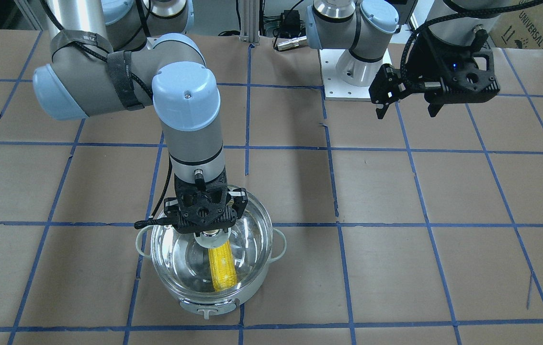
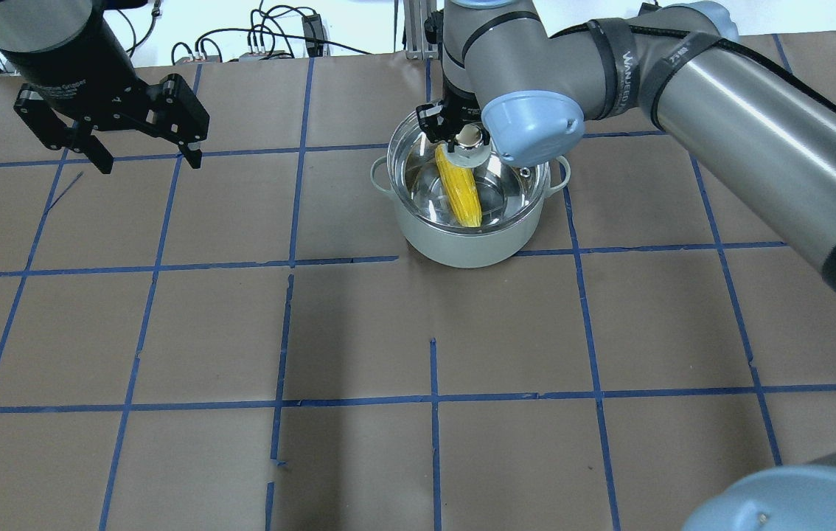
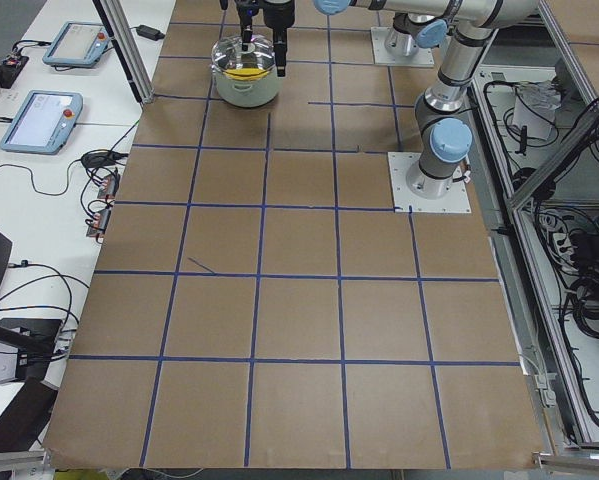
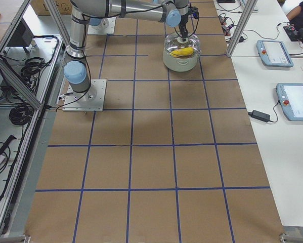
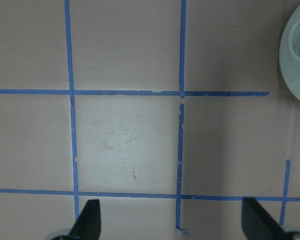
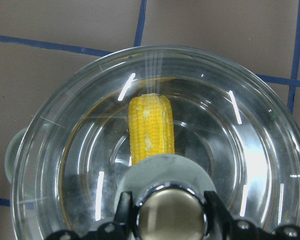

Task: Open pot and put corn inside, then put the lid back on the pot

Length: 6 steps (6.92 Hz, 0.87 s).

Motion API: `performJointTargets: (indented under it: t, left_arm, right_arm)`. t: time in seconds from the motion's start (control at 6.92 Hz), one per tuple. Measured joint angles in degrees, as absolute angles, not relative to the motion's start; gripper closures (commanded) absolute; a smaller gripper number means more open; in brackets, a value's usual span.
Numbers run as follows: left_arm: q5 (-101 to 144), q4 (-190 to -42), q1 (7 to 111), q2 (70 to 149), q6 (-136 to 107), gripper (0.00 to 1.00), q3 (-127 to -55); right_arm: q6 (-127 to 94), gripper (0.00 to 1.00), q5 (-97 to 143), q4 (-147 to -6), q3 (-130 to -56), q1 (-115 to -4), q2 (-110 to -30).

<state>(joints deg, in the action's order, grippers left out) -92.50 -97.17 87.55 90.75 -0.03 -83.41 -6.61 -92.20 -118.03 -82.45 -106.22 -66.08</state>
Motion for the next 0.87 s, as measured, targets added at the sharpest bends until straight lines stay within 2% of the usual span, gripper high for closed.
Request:
performJointTargets:
  t: [0.87]
  left_arm:
    - [-91.3,-97.0,87.3,90.9,4.6,0.0,-83.6]
  right_arm:
    - [-5.0,0.69,-92.4,-118.0,-82.2,-105.4,-65.3]
